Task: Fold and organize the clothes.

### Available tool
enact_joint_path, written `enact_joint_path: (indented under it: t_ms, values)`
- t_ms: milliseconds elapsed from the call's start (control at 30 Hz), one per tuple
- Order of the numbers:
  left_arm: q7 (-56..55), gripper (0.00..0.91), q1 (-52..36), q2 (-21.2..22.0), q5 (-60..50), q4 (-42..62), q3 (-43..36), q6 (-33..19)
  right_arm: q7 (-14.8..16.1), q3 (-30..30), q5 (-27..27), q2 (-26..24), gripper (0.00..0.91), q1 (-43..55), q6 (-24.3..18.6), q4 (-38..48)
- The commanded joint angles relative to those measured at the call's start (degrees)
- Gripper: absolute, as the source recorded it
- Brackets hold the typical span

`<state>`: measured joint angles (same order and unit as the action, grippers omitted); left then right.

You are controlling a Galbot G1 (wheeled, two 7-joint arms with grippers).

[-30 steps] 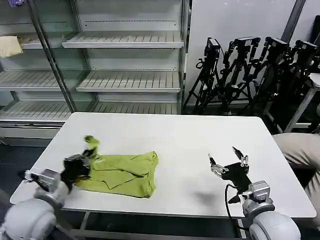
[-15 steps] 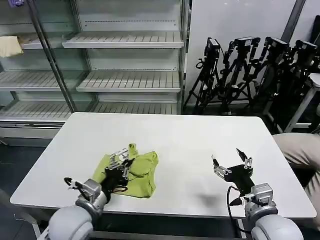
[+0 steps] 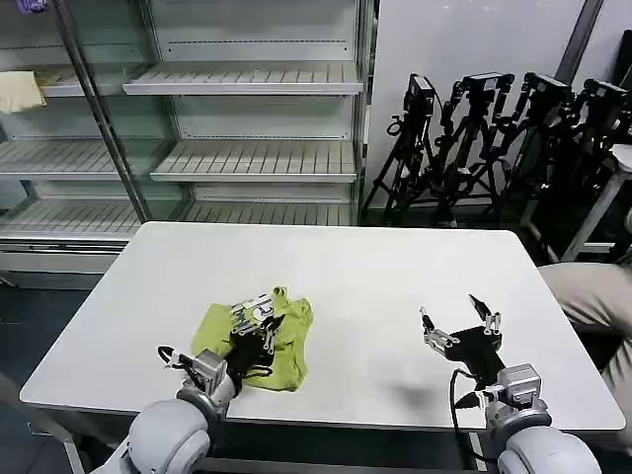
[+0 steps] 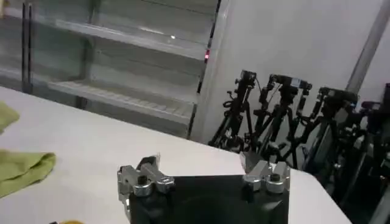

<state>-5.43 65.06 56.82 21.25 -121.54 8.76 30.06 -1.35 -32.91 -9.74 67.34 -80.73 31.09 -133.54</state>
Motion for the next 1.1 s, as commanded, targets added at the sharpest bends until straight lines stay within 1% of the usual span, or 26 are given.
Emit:
enact_joint_path:
  t_ms: [33, 200, 267, 300, 400, 500, 567, 633, 700, 767, 867, 1100]
  values:
    - [-0.49, 0.907, -1.93, 1.13, -0.35, 1.94, -2.77, -1.01, 0.05, -0.14, 0.13, 0.1, 0.907, -0.18, -0.06, -0.03]
    - [0.49, 0.907, -1.5, 0.4, -0.31, 1.27, -1.48, -4.03, 0.17, 0.2, 0.1, 0.13, 0.907, 0.11, -0.09, -0.13]
    - [1.27, 0.907, -0.36, -0.01, 0.82, -0.94, 0.54, -6.18, 0.24, 0.43, 0.09, 0.21, 0.907, 0.33, -0.09, -0.06]
    - [1.25, 0.907, -0.15, -0.08, 1.55, -1.73, 1.09, -6.7, 0.24, 0.5, 0.1, 0.24, 0.907, 0.37, -0.1, 0.02]
    - [0.93, 0.907, 1.63, -0.97, 2.15, -5.06, 6.54, -7.61, 0.24, 0.9, 0.11, 0.5, 0.907, 0.77, -0.15, 0.42]
    - [-1.11, 0.907, 3.15, -2.08, 2.28, -3.87, 10.85, -6.32, 0.31, 1.43, 0.14, 0.76, 0.907, 1.07, -0.24, 0.56]
    - [-2.21, 0.907, 4.2, -2.57, 2.26, -1.25, 13.69, -4.93, 0.33, 1.77, 0.18, 0.84, 0.907, 1.26, -0.31, 0.67]
    - [-3.99, 0.907, 5.32, -2.61, 3.78, 0.89, 15.8, -1.08, 0.31, 2.05, 0.19, 0.9, 0.907, 1.45, -0.33, 0.74]
    - [-6.19, 0.907, 6.66, -2.31, 9.93, 1.65, 16.55, 3.07, 0.32, 2.24, 0.24, 0.91, 0.907, 1.57, -0.34, 0.78]
    - [-8.35, 0.907, 7.01, -1.71, 13.64, 3.04, 16.11, 3.02, 0.31, 2.37, 0.26, 0.94, 0.907, 1.65, -0.34, 0.72]
    - [-9.53, 0.907, 6.17, -0.18, 14.91, 6.02, 15.69, 3.03, 0.31, 2.29, 0.26, 0.88, 0.907, 1.49, -0.34, 0.51]
    - [-9.68, 0.907, 5.0, -0.08, 16.61, 10.17, 15.74, 3.02, 0.58, 0.73, 0.15, 0.56, 0.907, -0.03, -1.01, 0.33]
